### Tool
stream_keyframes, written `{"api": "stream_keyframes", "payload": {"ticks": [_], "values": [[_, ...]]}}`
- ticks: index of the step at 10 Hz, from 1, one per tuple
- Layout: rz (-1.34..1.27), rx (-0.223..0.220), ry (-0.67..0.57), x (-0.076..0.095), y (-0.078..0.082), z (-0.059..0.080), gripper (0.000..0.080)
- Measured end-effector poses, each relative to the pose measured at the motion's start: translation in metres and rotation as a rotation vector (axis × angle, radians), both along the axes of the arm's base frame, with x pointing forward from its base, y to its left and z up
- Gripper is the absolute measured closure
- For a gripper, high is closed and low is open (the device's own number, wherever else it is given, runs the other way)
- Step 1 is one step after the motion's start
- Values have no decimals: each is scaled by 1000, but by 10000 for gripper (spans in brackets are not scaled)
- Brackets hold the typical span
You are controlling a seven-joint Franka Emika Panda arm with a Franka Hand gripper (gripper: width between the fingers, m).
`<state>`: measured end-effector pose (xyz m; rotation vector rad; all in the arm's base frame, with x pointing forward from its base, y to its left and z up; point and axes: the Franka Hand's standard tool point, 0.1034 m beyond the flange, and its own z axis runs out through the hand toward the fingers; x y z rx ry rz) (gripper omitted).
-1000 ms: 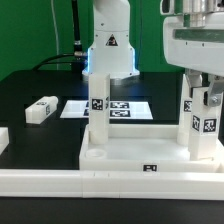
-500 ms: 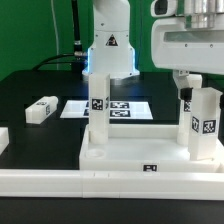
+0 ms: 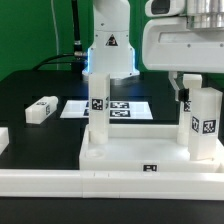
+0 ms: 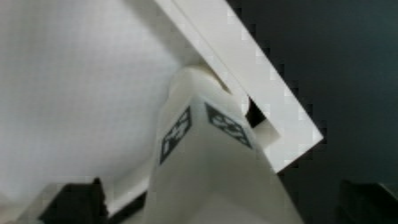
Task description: Assemble desk
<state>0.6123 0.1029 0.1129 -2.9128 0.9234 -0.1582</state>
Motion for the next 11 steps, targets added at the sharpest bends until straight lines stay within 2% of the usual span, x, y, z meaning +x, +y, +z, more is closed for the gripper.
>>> {"api": "stream_keyframes", "payload": {"ticks": [6,7,8,9,10,11], "values": [[320,-57,-14,0,2,0,150],[376,-64,-16,0,1,0,192],[425,-70,-18,0,1,0,192],[445,-73,-19,0,1,0,367],[461,-75,-20,0,1,0,367],[459,-75,-19,0,1,0,512]]}}
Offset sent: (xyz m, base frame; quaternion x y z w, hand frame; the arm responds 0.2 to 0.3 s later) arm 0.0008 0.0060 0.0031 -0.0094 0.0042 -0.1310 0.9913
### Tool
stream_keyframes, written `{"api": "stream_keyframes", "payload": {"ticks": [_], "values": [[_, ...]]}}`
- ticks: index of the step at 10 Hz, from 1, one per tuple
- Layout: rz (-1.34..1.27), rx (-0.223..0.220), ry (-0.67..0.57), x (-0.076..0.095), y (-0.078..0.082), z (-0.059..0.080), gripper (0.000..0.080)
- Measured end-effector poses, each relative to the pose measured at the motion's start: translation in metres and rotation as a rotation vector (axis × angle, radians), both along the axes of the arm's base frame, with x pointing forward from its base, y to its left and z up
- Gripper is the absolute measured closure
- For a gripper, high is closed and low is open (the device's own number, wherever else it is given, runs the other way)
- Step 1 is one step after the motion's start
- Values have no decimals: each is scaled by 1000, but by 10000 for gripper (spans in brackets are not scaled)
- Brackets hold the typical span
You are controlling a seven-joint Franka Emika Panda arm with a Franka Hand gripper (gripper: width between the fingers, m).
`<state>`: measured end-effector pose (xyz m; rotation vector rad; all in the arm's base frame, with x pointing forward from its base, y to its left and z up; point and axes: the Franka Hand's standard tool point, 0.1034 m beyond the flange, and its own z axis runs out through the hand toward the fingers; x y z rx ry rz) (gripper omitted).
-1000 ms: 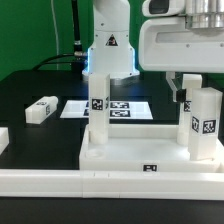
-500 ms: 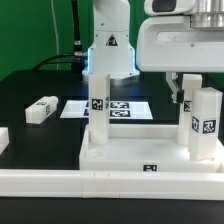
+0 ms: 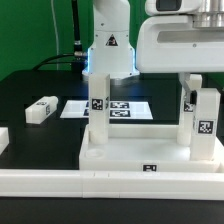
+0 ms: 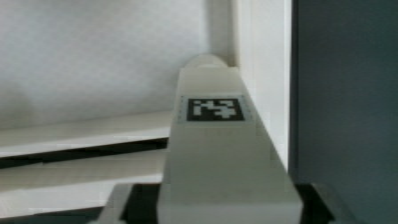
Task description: Assemble desk
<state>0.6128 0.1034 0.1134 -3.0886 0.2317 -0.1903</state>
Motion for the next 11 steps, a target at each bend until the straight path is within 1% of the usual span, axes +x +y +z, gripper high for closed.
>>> {"api": "stream_keyframes", "payload": {"ticks": [4,8,11], "values": [[-41,6,1,0,0,0,511],[-301,37,9,0,-2,0,511],[-602,88,16,-3,-4,-1,511]]}}
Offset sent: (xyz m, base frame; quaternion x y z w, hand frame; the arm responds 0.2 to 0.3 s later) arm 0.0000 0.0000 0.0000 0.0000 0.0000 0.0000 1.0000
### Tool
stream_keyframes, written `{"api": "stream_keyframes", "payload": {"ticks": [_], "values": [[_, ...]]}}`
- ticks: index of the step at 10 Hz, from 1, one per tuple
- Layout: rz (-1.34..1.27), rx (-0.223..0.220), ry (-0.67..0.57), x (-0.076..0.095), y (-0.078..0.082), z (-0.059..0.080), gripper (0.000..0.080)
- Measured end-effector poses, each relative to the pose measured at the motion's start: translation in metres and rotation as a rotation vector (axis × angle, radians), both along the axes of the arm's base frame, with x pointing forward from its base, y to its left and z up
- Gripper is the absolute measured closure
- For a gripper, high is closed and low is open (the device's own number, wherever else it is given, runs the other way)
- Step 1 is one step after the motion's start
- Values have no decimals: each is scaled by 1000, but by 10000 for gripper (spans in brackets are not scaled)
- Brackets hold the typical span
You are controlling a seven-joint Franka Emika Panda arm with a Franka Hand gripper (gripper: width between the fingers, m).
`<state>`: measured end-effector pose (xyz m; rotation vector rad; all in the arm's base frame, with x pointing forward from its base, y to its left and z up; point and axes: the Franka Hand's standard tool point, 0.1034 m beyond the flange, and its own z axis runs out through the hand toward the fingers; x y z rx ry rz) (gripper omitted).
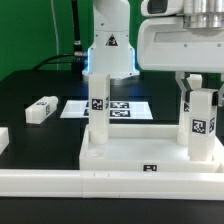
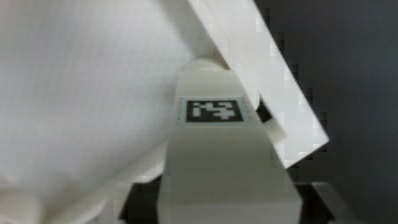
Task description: Assemble desk
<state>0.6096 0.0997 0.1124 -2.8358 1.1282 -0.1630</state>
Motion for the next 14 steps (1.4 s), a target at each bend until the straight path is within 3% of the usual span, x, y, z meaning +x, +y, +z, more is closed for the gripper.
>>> {"api": "stream_keyframes", "payload": {"ticks": [3,7,8,9,10,11,12,14], "values": [[-326,58,20,-2,3,0,509],[-575,94,42,-2,6,0,509],[-573,93,42,-2,5,-1,437],[-545,88,41,-2,5,-1,437],[-527,86,40,-2,5,-1,252],[-527,86,40,-2,5,-1,252],[-527,86,40,-2,5,-1,170],[-527,86,40,-2,5,-1,155]]}}
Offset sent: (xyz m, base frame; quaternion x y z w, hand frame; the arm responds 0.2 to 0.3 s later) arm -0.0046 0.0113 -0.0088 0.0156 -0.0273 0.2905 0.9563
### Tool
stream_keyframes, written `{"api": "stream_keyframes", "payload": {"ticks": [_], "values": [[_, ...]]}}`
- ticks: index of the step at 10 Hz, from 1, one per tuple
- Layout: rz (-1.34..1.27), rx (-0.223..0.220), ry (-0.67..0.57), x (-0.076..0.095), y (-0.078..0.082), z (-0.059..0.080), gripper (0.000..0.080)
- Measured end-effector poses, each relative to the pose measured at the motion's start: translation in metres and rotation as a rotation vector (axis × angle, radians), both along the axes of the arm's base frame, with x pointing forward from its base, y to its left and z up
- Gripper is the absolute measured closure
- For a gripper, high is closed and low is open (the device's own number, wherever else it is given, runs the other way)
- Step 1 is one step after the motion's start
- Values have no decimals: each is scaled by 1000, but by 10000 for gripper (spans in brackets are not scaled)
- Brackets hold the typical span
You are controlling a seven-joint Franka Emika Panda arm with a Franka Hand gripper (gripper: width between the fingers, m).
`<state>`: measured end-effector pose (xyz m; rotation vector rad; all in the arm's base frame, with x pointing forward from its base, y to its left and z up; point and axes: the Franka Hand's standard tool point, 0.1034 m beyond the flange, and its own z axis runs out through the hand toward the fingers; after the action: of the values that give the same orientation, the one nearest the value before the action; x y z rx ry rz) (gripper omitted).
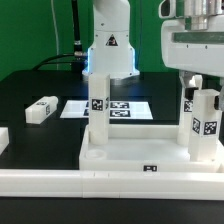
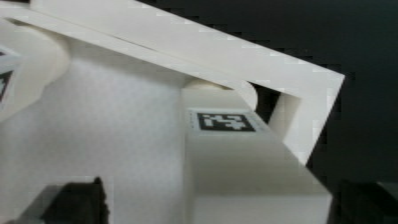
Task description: Assemble desk
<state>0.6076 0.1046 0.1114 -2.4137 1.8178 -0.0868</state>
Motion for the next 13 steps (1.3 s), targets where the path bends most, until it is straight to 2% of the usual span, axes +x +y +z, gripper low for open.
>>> {"api": "stream_keyframes", "payload": {"ticks": [6,10,13], "values": [[0,0,0,0,0,0,151],[260,-35,-17,0,-1,-1,151],[263,-35,-16,0,-1,-1,151]]}}
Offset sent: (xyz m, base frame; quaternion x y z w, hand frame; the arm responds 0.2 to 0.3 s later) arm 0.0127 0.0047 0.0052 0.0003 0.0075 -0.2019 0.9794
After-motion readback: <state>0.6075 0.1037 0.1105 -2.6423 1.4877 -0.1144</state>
